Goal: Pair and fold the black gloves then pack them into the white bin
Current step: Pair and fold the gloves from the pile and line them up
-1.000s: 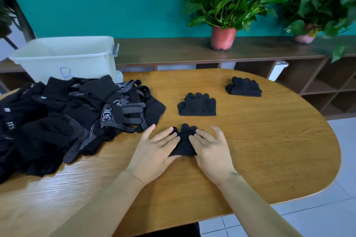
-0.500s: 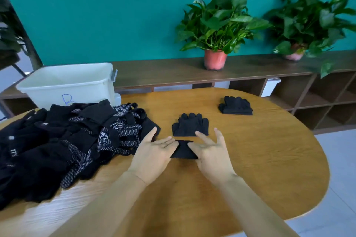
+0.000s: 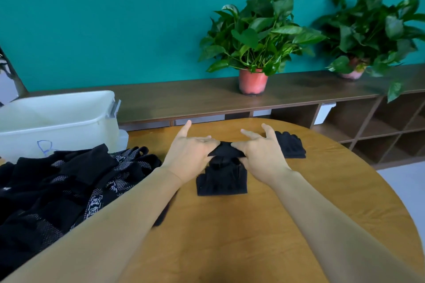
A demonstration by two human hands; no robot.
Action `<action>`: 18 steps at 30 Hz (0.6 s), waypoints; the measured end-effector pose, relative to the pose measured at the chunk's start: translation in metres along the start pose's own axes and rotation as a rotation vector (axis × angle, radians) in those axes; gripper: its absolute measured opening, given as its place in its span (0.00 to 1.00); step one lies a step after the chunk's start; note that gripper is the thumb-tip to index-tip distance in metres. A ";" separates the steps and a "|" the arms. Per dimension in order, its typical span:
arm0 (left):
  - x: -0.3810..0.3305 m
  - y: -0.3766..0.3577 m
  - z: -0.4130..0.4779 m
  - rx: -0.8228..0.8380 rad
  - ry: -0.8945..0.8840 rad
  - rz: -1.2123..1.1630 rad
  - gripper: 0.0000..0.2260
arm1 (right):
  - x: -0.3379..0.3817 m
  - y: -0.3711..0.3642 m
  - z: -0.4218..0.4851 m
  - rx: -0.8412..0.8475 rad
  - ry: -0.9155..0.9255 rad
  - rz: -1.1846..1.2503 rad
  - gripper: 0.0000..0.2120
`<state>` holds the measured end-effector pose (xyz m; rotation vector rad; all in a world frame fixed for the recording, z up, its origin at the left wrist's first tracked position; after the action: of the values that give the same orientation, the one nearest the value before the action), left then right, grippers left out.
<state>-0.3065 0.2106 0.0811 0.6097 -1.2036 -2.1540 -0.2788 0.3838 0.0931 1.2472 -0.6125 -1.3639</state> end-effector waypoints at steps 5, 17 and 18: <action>0.017 -0.018 0.023 -0.076 0.006 0.007 0.17 | -0.008 -0.016 0.027 -0.132 -0.005 -0.156 0.18; 0.019 -0.085 -0.043 0.082 0.015 0.036 0.32 | 0.032 -0.092 -0.019 -0.196 0.120 -0.164 0.25; 0.018 -0.082 -0.041 0.071 0.020 0.048 0.32 | 0.031 -0.089 -0.019 -0.200 0.108 -0.157 0.24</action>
<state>-0.3156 0.2075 -0.0122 0.6253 -1.2761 -2.0684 -0.2889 0.3810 -0.0024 1.2162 -0.2999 -1.4391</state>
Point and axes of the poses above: each hand's wrist, its own z-axis towards the middle knuckle, its own y-axis out of the back of the hand, x = y × z, the point moved 3 cm from there along z, towards the middle knuckle, and after that the axes turned 15 degrees about -z, right-handed, at the moved point
